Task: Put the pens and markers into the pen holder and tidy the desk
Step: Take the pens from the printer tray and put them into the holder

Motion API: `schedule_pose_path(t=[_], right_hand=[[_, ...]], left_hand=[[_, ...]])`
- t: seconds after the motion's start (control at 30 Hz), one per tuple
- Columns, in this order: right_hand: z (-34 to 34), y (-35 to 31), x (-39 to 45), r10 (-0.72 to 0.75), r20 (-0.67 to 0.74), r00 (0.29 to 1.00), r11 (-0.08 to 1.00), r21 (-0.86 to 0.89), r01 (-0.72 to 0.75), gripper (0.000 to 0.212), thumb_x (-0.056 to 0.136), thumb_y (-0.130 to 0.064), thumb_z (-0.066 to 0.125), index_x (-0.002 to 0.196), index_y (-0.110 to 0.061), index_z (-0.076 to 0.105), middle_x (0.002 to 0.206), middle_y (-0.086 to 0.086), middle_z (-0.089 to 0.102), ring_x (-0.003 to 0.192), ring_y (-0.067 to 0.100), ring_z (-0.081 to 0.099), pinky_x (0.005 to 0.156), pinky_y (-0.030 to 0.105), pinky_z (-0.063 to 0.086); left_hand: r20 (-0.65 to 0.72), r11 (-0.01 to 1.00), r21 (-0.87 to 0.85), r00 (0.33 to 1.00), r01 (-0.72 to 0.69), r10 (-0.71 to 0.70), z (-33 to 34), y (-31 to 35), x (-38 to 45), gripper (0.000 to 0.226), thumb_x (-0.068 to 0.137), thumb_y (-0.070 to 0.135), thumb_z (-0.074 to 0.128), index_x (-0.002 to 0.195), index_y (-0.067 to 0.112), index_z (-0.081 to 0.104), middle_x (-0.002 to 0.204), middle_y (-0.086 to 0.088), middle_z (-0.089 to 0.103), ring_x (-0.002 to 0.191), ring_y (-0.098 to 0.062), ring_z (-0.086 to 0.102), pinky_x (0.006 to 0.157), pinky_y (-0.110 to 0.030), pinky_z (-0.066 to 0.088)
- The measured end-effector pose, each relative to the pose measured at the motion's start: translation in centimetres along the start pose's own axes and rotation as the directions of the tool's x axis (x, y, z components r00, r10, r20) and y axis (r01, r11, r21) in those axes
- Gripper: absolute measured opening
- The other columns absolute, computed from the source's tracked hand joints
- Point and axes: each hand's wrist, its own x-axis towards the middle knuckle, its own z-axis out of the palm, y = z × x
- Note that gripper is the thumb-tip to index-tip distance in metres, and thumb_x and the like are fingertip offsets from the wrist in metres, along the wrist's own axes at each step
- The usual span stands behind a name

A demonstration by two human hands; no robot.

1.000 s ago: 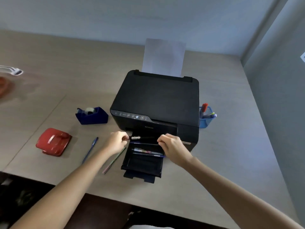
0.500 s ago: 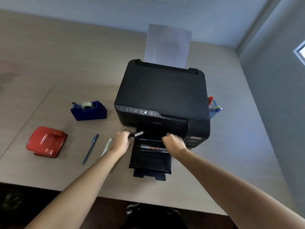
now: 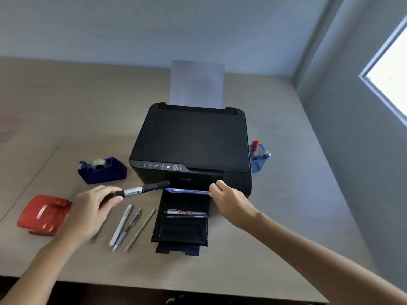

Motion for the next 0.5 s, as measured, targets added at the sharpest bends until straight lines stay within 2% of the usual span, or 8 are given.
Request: schedule_pose_path(t=[0.07, 0.13, 0.2, 0.23, 0.3, 0.4, 0.5], right_hand=[[-3.7, 2.1, -1.9, -0.029, -0.159, 0.987, 0.999, 0.035, 0.035, 0.014, 0.096, -0.006, 0.045, 0.082, -0.009, 0.049, 0.080, 0.004, 0.045, 0.053, 0.023, 0.044, 0.046, 0.037, 0.042], [-6.6, 5.5, -3.1, -0.020, -0.318, 0.948, 0.999, 0.024, 0.030, 0.016, 0.092, 0.000, 0.052, 0.078, -0.007, 0.055, 0.076, 0.007, 0.054, 0.056, 0.020, 0.047, 0.049, 0.034, 0.049], [-8.2, 10.7, -3.6, 0.131, -0.396, 0.909, 0.991, 0.055, -0.119, 0.017, 0.086, 0.006, 0.059, 0.074, -0.005, 0.057, 0.070, 0.010, 0.056, 0.054, 0.026, 0.051, 0.047, 0.037, 0.049], [-8.7, 13.6, -3.5, 0.238, -0.395, 0.887, 0.971, 0.086, -0.222, 0.019, 0.088, 0.002, 0.057, 0.072, -0.005, 0.054, 0.068, 0.011, 0.055, 0.055, 0.031, 0.053, 0.049, 0.040, 0.049], [-9.1, 18.8, -3.1, 0.388, -0.331, 0.860, 0.920, 0.078, -0.385, 0.023, 0.091, -0.004, 0.051, 0.070, -0.012, 0.047, 0.067, 0.009, 0.051, 0.061, 0.038, 0.057, 0.054, 0.042, 0.050], [-9.7, 22.6, -2.1, 0.463, -0.213, 0.860, 0.874, -0.050, -0.483, 0.016, 0.091, -0.003, 0.045, 0.080, -0.007, 0.056, 0.075, 0.014, 0.054, 0.073, 0.037, 0.063, 0.060, 0.039, 0.051], [-10.3, 23.7, -0.7, 0.500, -0.159, 0.851, 0.856, -0.063, -0.514, 0.012, 0.086, 0.006, 0.048, 0.082, 0.004, 0.059, 0.078, 0.022, 0.058, 0.072, 0.039, 0.064, 0.056, 0.035, 0.046]], left_hand=[[-0.062, 0.999, -0.001, 0.997, -0.049, 0.049, -1.8, 3.5, 1.4, 0.017, 0.083, 0.011, 0.069, 0.099, 0.011, 0.073, 0.083, -0.003, 0.071, 0.072, -0.021, 0.063, 0.066, -0.008, 0.037], [-0.113, 0.992, -0.010, 0.986, -0.125, 0.123, -2.6, 7.5, 3.3, 0.017, 0.082, 0.010, 0.070, 0.099, 0.010, 0.073, 0.080, -0.003, 0.070, 0.069, -0.022, 0.061, 0.065, -0.005, 0.035], [-0.138, 0.976, -0.021, 0.968, -0.216, 0.211, -1.7, 12.0, 5.8, 0.019, 0.080, 0.011, 0.073, 0.099, 0.007, 0.075, 0.077, -0.004, 0.067, 0.062, -0.019, 0.055, 0.064, 0.001, 0.034], [-0.141, 0.966, -0.030, 0.958, -0.258, 0.251, -0.8, 14.3, 7.2, 0.021, 0.080, 0.013, 0.074, 0.100, 0.008, 0.075, 0.077, -0.005, 0.067, 0.060, -0.017, 0.053, 0.064, 0.002, 0.034], [-0.118, 0.944, -0.059, 0.941, -0.326, 0.317, 1.7, 18.9, 10.1, 0.023, 0.080, 0.016, 0.074, 0.102, 0.009, 0.075, 0.079, -0.008, 0.068, 0.064, -0.018, 0.056, 0.064, -0.005, 0.036], [-0.039, 0.916, -0.078, 0.920, -0.393, 0.391, 6.5, 24.6, 14.3, 0.024, 0.083, 0.018, 0.070, 0.104, 0.007, 0.073, 0.087, -0.013, 0.069, 0.079, -0.026, 0.063, 0.072, -0.024, 0.043], [0.047, 0.920, -0.042, 0.919, -0.390, 0.391, 11.2, 29.0, 17.6, 0.022, 0.085, 0.018, 0.067, 0.103, 0.007, 0.072, 0.096, -0.014, 0.067, 0.089, -0.030, 0.063, 0.078, -0.034, 0.047]])
